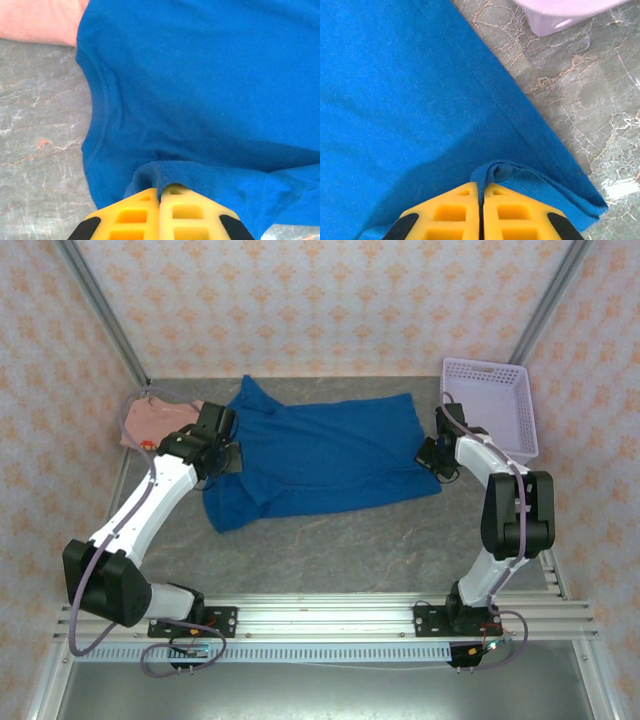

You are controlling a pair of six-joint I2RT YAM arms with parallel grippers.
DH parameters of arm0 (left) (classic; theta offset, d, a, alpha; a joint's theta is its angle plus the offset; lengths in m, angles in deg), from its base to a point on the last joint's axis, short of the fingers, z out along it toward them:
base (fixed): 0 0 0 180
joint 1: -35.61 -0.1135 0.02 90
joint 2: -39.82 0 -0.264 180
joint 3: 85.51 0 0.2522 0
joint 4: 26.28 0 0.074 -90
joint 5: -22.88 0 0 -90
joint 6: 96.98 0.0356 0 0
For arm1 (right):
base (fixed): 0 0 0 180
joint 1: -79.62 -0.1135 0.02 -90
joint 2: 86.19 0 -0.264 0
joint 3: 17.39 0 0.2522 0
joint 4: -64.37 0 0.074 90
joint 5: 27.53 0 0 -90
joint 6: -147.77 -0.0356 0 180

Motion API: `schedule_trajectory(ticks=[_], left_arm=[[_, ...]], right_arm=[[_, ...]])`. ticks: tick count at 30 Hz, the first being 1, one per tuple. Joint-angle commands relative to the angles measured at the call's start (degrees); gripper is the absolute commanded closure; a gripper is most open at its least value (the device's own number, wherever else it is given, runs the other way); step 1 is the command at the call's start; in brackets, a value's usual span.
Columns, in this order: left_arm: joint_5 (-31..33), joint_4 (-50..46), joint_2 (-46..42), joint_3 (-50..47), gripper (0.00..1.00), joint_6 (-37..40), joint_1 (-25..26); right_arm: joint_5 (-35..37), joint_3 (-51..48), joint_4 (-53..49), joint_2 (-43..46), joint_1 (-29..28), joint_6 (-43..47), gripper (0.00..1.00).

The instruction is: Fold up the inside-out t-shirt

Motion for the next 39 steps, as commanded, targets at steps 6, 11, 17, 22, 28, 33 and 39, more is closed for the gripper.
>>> schedule_trajectory(ticks=[6, 11, 17, 22, 28, 33, 39], left_arm=[[-0.37, 2.54, 4.33, 4.90, 1.00, 0.85, -2.04], [-0.77, 2.63, 6.29, 6.51, 1.00, 0.98, -2.87], [-0.99, 3.60, 8.84, 7.32, 1.00, 0.86, -3.53], [-0.99, 3.87, 10.44, 7.61, 1.00, 0.71, -3.67], [-0.74, 4.24, 11.82, 7.89, 1.00, 0.50, -3.89], [-0.42, 4.75, 14.16, 9.25, 1.00, 0.76, -4.07], [-0.10, 4.57, 17.71, 12.26, 1.00, 1.11, -4.92]], right_arm=[[6.53, 2.36, -1.22, -1.50, -0.16, 2.36, 0.92], [7.25, 3.24, -1.49, -2.06, -0.16, 2.65, 0.93], [6.20, 4.60, -1.12, -3.76, -0.40, 2.36, 0.93], [6.06, 6.28, -1.05, -5.56, -1.19, 2.31, 0.92], [6.87, 8.30, -1.20, -8.25, -1.88, 2.33, 0.87], [7.80, 8.90, -1.14, -9.28, -2.00, 2.68, 0.77], [7.99, 9.92, -1.91, -8.64, -2.00, 3.78, 0.68]])
